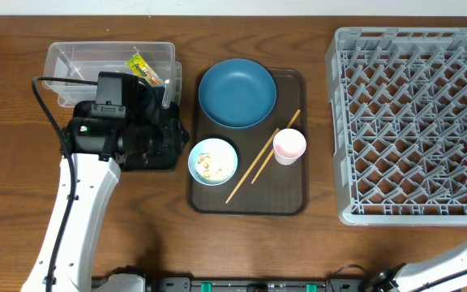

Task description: Sort waste into correct bins and load items into the dishwasher rack

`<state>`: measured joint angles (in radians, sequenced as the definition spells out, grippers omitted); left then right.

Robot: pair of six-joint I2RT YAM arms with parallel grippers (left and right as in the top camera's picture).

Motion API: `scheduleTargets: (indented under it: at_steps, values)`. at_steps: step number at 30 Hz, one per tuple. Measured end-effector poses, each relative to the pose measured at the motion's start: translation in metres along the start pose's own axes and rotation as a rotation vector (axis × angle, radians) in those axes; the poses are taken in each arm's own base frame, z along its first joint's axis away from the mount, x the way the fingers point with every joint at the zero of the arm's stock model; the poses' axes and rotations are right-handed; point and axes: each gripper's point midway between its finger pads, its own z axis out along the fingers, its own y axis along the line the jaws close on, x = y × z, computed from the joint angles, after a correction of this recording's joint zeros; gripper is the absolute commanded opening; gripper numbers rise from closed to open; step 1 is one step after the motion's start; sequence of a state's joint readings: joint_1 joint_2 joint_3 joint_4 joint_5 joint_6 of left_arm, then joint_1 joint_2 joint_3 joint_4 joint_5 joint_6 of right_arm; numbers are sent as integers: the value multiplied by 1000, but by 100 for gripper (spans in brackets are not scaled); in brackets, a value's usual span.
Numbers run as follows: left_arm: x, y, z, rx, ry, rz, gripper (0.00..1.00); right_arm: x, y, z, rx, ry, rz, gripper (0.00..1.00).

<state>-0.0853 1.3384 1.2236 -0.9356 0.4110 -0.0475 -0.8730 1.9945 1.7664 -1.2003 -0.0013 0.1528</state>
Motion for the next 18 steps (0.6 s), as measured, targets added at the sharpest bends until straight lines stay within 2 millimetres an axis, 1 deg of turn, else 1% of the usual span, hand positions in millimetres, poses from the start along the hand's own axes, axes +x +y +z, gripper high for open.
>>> scheduleTargets:
  at_steps: [7, 9, 11, 13, 14, 16, 18]
  values:
    - [0, 0, 0, 0, 0, 0, 54, 9, 4, 0, -24, 40, 1, 11]
    - [0, 0, 0, 0, 0, 0, 54, 12, 5, 0, -33, 52, 1, 12]
    - [0, 0, 0, 0, 0, 0, 54, 12, 6, 0, -40, 51, 1, 17]
    - [0, 0, 0, 0, 0, 0, 54, 11, 6, 0, -46, 47, 4, 29]
    - [0, 0, 0, 0, 0, 0, 54, 10, 7, 0, -50, 45, 4, 39]
    - [0, 0, 0, 0, 0, 0, 54, 9, 8, 0, -55, 42, 5, 48]
    - [0, 0, 0, 0, 1, 0, 54, 7, 9, 0, -61, 34, 5, 54]
